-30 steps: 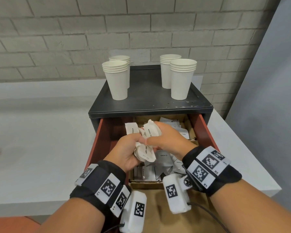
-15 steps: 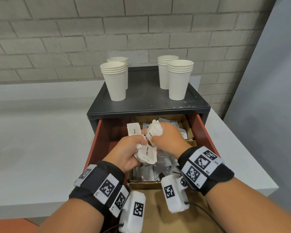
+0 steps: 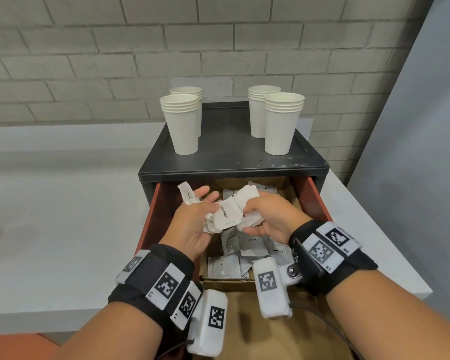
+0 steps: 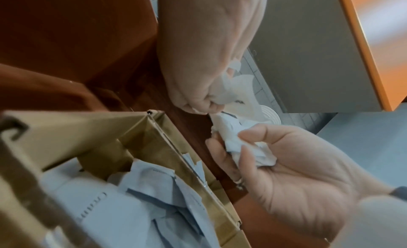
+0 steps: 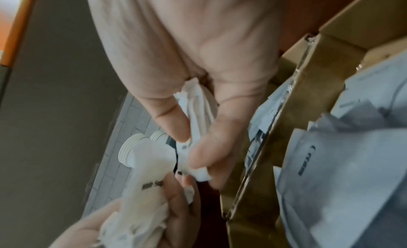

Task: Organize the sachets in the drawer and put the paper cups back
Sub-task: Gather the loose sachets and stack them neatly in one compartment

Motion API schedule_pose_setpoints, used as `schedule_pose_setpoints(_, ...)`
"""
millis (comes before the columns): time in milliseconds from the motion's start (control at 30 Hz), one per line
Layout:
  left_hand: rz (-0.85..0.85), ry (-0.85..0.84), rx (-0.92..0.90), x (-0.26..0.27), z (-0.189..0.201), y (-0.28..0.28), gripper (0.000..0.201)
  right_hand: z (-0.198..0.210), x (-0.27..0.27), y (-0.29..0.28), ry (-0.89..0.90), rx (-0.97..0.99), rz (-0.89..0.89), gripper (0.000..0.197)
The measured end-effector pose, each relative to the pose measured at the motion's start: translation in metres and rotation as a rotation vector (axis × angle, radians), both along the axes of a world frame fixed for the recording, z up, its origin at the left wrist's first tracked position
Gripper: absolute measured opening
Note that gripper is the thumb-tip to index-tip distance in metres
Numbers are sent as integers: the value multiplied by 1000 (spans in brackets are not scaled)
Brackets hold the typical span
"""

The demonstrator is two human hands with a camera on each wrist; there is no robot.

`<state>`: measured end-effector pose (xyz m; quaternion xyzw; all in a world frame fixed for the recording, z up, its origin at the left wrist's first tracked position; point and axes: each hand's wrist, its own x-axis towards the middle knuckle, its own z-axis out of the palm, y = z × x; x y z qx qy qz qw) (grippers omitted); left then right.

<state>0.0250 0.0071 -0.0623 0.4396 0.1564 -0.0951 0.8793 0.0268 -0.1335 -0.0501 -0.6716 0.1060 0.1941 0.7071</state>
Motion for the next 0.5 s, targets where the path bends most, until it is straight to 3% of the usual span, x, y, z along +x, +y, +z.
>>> schedule_pose_setpoints(133, 1, -31, 65, 1, -3, -1, 43, 2, -5, 1, 45, 103, 102, 14)
schedule_pose_setpoints(267, -35, -16, 71, 0, -5, -1, 33, -5, -8, 7, -30, 2, 191, 21)
schedule_pose_setpoints(433, -66, 75, -76, 1, -3, 1, 19, -5, -1, 3, -68, -17, 58, 35)
schedule_pose_setpoints(500, -97, 87, -51, 1, -3, 1, 19, -4, 3, 1, -90, -14, -24, 38)
